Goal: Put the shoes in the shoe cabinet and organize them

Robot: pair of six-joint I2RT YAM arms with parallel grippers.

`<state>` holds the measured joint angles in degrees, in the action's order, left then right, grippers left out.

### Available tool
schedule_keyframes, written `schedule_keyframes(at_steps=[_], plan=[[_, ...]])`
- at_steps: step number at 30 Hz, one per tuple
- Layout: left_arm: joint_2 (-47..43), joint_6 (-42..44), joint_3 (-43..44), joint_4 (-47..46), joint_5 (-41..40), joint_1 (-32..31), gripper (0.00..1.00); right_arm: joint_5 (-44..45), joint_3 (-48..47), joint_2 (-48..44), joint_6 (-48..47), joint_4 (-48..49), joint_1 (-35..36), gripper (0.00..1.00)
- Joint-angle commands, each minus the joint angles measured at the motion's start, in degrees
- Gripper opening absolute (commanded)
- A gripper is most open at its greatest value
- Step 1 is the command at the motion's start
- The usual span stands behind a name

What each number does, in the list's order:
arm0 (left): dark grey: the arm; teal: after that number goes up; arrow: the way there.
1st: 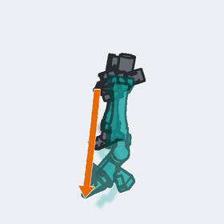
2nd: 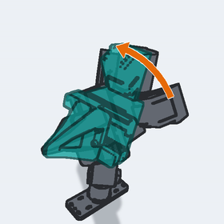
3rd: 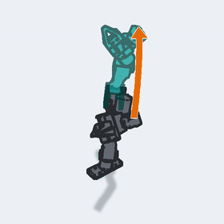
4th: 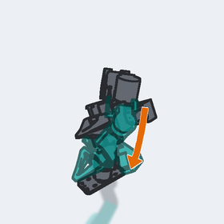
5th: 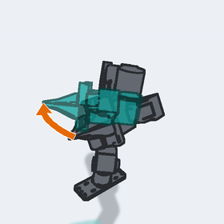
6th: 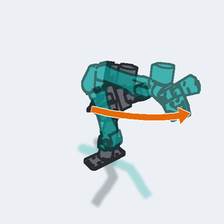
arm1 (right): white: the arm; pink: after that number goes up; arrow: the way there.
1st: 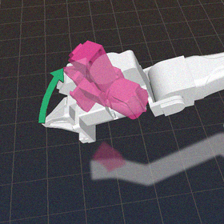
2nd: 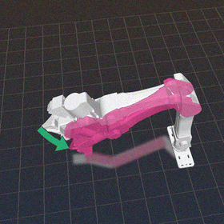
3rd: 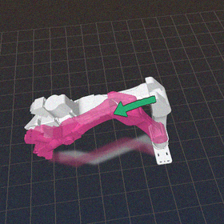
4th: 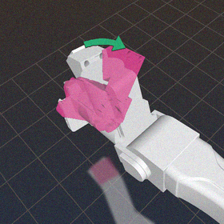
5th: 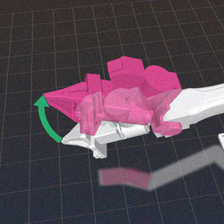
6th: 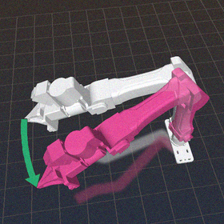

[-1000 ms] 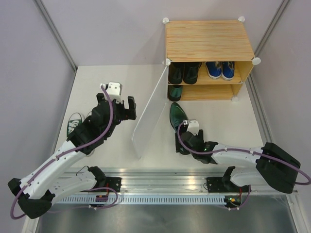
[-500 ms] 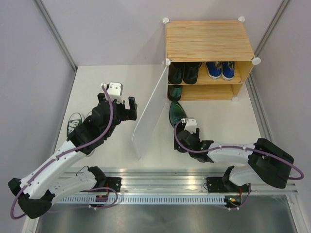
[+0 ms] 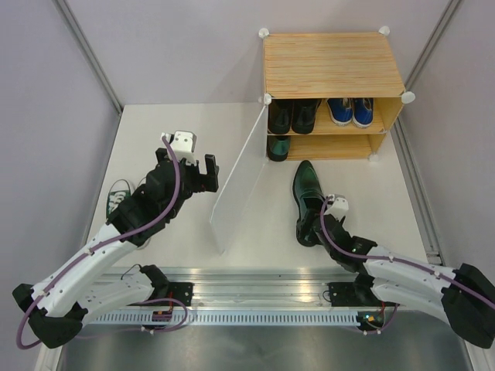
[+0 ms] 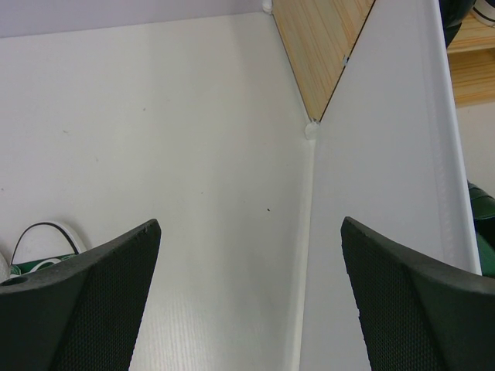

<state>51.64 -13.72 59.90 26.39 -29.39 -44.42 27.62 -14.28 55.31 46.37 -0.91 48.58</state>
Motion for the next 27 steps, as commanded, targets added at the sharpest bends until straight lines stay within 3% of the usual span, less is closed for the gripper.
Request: schedule_keyframes(at_steps=[1, 6, 11, 18, 27], plan=[[-0.05, -0.08, -0.05, -1.96, 1.0, 0.21, 1.0, 0.95, 2.06, -5.73, 3.56, 1.43, -3.13, 0.01], [-0.05, -0.08, -0.13, -1.96, 1.26, 0.13, 1.0, -2.04, 3.74, -9.78, -0.22, 5.46, -8.58, 0.01], [0.04, 0.0, -0.13, -2.05, 1.53, 0.04, 1.0, -3.88, 1.72, -7.42, -5.4, 10.39, -12.44, 0.01], [-0.05, 0.09, -0.13, -1.96, 1.7, 0.13, 1.0, -5.29, -3.64, 3.03, -13.67, 18.38, -15.18, 0.01], [-0.57, 0.18, -0.22, -1.96, 1.44, 0.13, 1.0, -4.59, -11.99, 13.94, -19.56, 21.47, -18.16, 0.01]])
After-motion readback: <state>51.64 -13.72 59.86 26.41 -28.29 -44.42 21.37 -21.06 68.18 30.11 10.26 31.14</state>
